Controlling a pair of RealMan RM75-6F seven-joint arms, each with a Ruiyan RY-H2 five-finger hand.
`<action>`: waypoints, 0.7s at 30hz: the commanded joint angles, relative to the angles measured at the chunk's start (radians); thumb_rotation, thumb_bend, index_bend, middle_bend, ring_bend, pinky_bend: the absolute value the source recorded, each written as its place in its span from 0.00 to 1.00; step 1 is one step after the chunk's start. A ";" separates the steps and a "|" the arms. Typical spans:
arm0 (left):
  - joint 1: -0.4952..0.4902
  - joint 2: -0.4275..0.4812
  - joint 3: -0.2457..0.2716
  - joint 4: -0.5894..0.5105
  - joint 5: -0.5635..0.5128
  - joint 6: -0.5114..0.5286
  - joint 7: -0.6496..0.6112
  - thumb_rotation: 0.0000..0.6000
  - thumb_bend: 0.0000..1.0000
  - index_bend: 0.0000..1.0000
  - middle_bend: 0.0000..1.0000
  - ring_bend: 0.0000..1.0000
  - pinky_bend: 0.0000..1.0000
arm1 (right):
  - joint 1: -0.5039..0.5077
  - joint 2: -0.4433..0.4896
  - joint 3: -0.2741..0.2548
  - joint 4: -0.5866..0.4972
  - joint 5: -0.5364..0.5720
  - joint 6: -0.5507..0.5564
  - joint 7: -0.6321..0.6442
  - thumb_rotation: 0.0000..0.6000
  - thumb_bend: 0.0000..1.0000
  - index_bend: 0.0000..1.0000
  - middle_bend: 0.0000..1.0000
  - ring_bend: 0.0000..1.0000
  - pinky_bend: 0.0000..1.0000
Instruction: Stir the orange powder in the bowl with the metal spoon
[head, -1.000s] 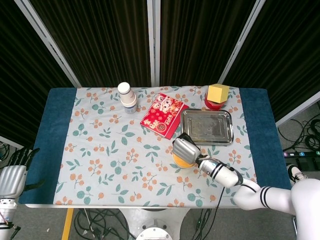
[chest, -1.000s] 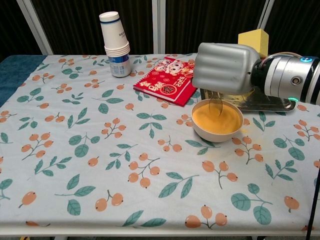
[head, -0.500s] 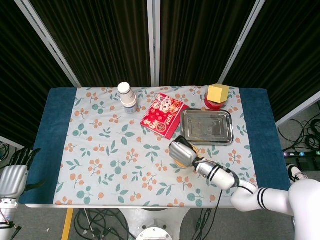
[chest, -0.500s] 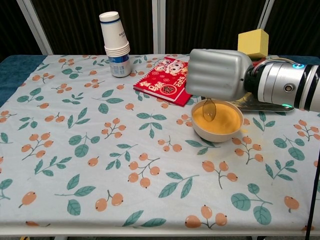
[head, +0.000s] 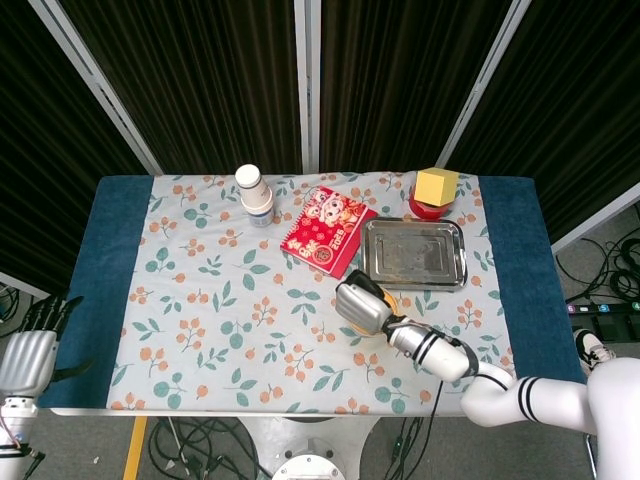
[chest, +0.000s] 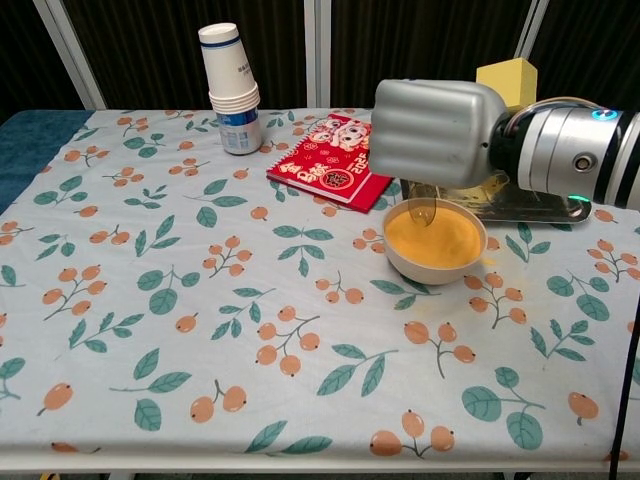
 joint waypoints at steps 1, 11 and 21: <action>0.003 -0.002 0.002 0.003 -0.003 -0.001 -0.004 1.00 0.09 0.17 0.12 0.07 0.10 | 0.005 -0.031 -0.003 0.025 0.010 -0.018 -0.014 1.00 0.48 0.84 0.93 0.89 0.96; 0.007 -0.009 0.004 0.018 0.000 0.003 -0.017 1.00 0.09 0.17 0.12 0.07 0.10 | -0.036 -0.050 -0.023 0.067 0.051 0.010 -0.117 1.00 0.48 0.84 0.93 0.89 0.96; 0.011 -0.003 0.002 0.008 0.007 0.018 -0.012 1.00 0.09 0.17 0.12 0.07 0.10 | -0.037 0.028 -0.006 -0.027 0.056 0.042 -0.162 1.00 0.46 0.84 0.93 0.87 0.93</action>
